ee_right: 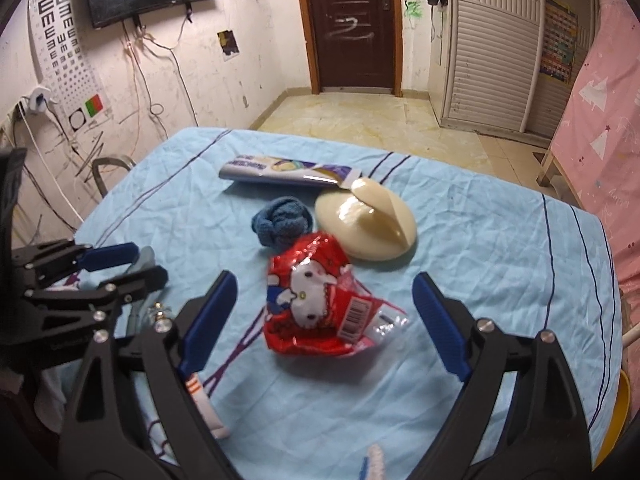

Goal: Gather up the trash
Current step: 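Grasp the clear spoon with the left tool while the right grasps the red candy bag, then carry the spoon and red bag to the yellow bucket and release both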

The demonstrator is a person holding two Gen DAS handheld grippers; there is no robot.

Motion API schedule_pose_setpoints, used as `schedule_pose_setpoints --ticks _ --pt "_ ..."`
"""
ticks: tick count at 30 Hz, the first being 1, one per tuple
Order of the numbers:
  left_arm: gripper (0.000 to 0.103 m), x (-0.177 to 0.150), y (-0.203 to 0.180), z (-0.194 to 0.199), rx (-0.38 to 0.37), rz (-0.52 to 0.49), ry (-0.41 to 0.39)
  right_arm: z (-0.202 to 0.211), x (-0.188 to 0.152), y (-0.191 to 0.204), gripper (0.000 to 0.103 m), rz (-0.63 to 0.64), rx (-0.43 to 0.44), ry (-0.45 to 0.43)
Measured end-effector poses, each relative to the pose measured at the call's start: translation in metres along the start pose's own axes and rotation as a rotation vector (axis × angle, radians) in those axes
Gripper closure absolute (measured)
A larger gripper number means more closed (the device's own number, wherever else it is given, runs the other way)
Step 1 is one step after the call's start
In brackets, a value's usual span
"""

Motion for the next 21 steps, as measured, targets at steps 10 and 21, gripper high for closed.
schedule_pose_setpoints --ticks 10,21 --pt "0.084 0.0 0.004 0.004 -0.119 0.043 -0.01 -0.014 0.0 0.002 0.051 0.011 0.016 0.062" --pt "0.084 0.006 0.004 0.025 -0.182 0.048 -0.08 0.012 -0.001 -0.001 0.065 -0.008 -0.012 -0.023"
Point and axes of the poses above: each gripper's, at about its wrist camera, not at the fingertips, and z roughly against the way its jaws point, y to its left, x to its top, the point moved 3 cm from there along -z, roughly the way its jaws point, and after that the axes turned 8 degrees about z, right-handed, at the moved point
